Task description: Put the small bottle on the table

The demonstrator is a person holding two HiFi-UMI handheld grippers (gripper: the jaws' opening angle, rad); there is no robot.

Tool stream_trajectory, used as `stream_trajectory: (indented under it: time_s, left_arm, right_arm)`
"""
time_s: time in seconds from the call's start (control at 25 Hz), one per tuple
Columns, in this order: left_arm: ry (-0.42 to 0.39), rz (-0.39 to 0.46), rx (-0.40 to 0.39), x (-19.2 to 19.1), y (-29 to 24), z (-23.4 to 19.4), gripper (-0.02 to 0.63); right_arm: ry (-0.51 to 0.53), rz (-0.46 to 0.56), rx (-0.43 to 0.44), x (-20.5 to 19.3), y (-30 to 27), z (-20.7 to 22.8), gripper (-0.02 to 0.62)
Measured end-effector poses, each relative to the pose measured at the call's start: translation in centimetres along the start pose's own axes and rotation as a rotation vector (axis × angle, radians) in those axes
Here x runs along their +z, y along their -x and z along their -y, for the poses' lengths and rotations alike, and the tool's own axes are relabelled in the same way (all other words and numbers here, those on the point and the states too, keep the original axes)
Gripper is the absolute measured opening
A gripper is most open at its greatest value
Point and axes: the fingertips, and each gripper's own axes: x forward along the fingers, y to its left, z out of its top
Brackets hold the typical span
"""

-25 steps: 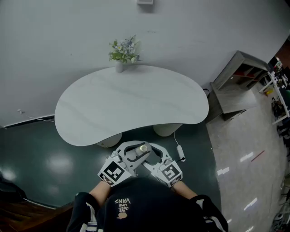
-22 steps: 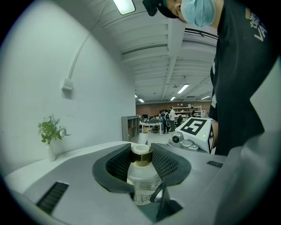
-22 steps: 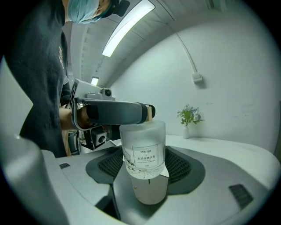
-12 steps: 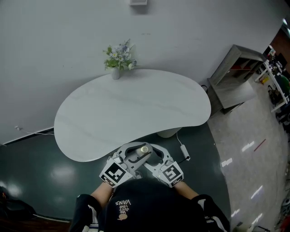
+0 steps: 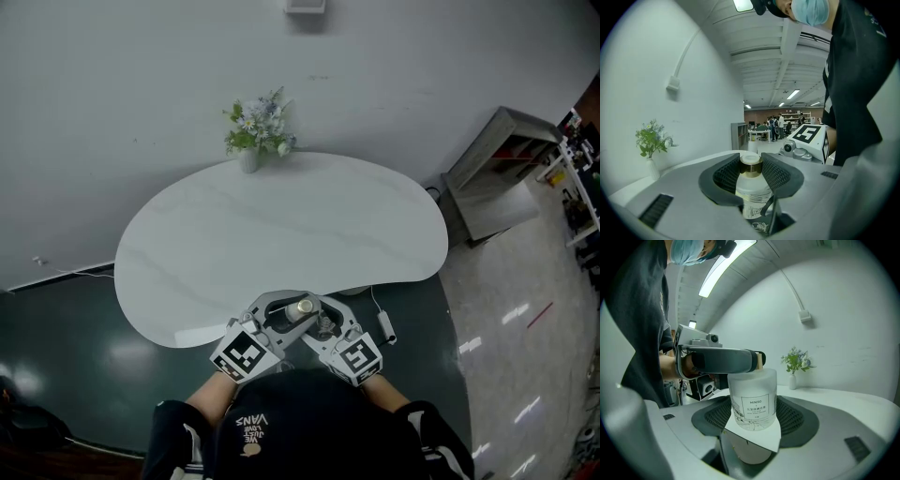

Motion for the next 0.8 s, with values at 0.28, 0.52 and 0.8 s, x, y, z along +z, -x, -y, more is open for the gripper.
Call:
stream_trajectory:
  time_s: [0.28, 0.52, 0.8]
  left_arm:
    - [0.015, -0.003, 0.023, 0.1, -3.3, -4.3, 0.156]
    - [0.025, -0.010, 0.039, 0.2, -7.8, -8.2, 0.156]
    - [0.027, -0.005, 0.077, 0.6, -13.1, -13.2, 0.156]
  right_arm:
    - [0.003, -0.013, 0.028, 0.5, -2.0, 4.9, 0.268]
    - [0.011, -0.041, 0.054, 0.6, -3.2, 10.6, 0.268]
    - [0.021, -0.047, 0.078, 1.2, -4.9, 17.6, 0.268]
